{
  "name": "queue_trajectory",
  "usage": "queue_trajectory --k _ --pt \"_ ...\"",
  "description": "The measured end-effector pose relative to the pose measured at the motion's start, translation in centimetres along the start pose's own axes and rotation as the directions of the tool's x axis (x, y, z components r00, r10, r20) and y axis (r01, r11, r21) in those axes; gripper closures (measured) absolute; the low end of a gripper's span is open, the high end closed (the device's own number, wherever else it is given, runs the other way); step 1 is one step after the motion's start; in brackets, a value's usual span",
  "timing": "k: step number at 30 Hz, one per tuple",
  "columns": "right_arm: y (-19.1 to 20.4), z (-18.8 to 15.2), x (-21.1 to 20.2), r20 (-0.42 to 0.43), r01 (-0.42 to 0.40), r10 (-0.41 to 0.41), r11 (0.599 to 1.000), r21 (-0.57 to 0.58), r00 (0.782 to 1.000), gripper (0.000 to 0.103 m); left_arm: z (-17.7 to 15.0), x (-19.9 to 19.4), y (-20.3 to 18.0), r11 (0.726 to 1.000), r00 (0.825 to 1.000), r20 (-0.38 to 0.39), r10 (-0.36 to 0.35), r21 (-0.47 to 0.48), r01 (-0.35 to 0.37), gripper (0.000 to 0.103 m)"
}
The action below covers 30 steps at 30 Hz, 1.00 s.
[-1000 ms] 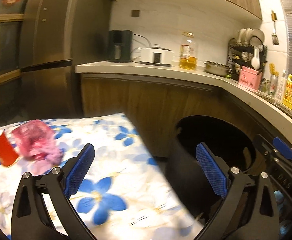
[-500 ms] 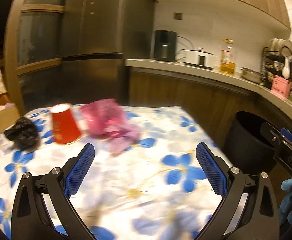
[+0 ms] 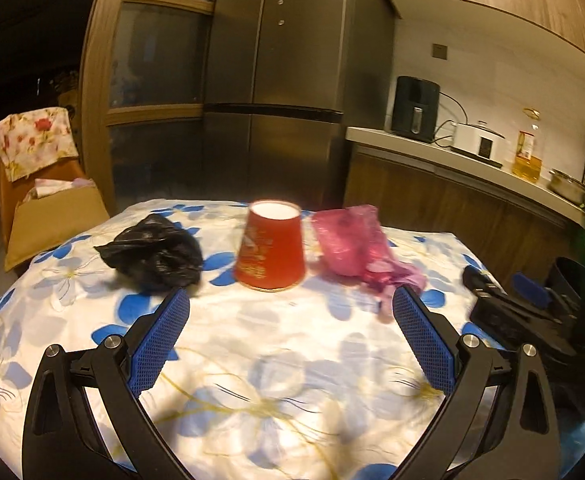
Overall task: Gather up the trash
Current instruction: 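Move both grippers back over the table toward the remaining trash, then grasp the lilac glove with the right gripper while the left grasps the pink bag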
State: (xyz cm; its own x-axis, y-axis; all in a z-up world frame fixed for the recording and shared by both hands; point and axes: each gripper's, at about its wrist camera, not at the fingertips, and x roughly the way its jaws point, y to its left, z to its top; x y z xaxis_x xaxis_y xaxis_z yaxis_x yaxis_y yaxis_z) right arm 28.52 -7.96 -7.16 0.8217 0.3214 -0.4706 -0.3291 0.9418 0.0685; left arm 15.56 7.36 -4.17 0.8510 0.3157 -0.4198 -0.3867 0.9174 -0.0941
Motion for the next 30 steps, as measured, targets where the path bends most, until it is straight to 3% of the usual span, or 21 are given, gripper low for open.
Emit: queue_trajectory --k 5,11,16,21,30 --pt "1.3 0.7 3.4 -0.056 -0.021 0.021 1.000 -0.011 0.998 0.034 0.5 0.8 0.7 1.000 1.000 0.002 0.002 0.001 -0.002 0.006" --pt "1.9 0.4 6.8 -0.151 -0.022 0.018 0.999 -0.027 0.988 0.053 0.9 1.6 0.8 1.000 1.000 0.013 -0.013 0.008 0.013 0.006" --pt "1.4 -0.1 7.9 -0.196 -0.053 0.053 0.999 0.001 0.979 0.082 0.8 2.1 0.5 1.000 1.000 0.004 -0.021 0.007 0.021 0.006" --pt "0.4 0.1 6.8 -0.158 -0.072 0.080 0.996 0.052 0.984 0.091 0.8 2.3 -0.3 0.999 0.999 -0.003 -0.039 0.016 0.039 0.006" --pt "-3.6 -0.2 1.2 -0.032 0.022 -0.018 0.991 0.132 0.999 0.091 2.0 5.1 -5.5 0.988 0.991 -0.014 -0.133 0.078 0.134 0.006"
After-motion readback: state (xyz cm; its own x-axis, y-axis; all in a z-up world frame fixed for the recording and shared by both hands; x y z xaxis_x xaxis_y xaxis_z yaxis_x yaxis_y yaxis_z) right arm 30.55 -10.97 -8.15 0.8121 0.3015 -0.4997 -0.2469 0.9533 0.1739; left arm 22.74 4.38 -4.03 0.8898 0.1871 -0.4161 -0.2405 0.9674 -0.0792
